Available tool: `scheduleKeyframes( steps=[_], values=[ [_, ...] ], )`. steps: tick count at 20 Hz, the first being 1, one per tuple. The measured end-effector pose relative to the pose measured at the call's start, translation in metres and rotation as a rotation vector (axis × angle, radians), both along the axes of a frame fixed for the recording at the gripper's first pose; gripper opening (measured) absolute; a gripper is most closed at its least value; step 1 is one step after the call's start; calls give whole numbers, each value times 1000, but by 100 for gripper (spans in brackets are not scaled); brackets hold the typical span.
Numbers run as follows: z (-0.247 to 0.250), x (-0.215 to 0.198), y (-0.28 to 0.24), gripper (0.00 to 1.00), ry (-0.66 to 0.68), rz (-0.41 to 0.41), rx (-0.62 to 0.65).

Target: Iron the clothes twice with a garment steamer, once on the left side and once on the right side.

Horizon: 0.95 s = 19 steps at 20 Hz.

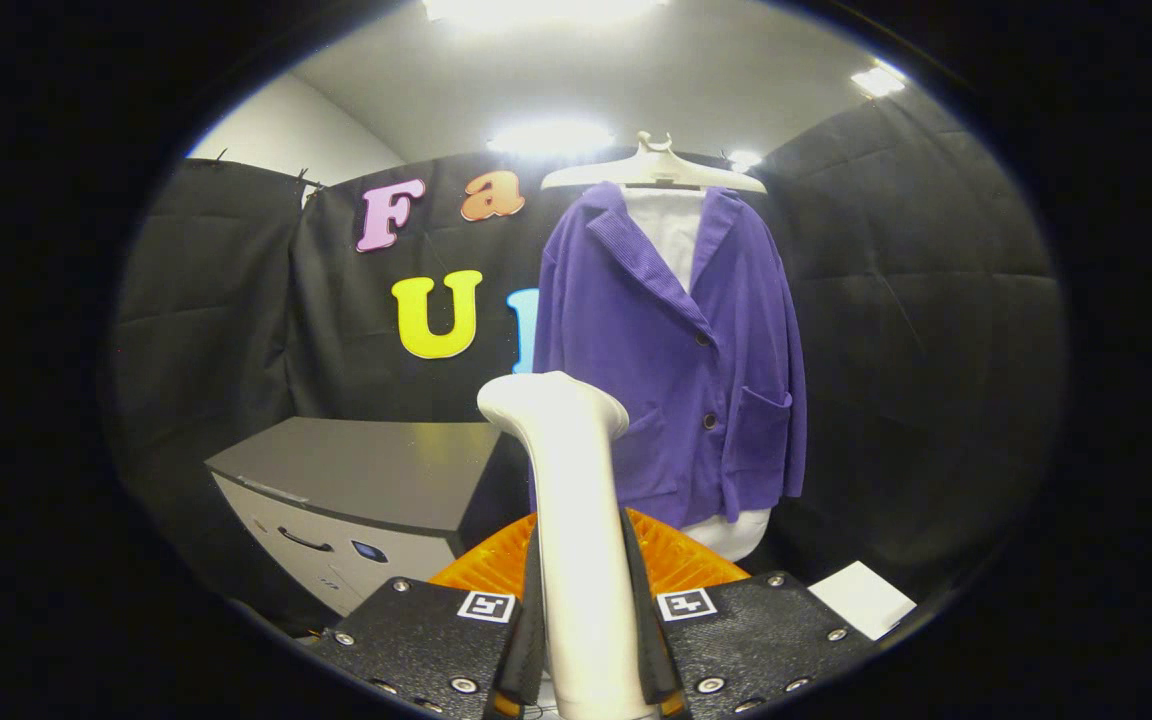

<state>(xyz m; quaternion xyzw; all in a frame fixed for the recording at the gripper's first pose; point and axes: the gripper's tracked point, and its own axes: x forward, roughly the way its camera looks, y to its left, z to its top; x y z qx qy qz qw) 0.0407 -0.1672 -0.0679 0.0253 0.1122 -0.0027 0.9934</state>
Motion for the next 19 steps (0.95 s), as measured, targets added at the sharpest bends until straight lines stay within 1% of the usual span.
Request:
scheduleKeyframes(
  steps=[5, 9, 15, 19],
  values=[
    [48, -8, 54, 37, -142, 51, 33],
    [68, -14, 82, 37, -190, 68, 26],
    [67, -20, 109, 37, -201, 81, 9],
    [55, -20, 112, 37, -165, 75, -6]
  ],
)
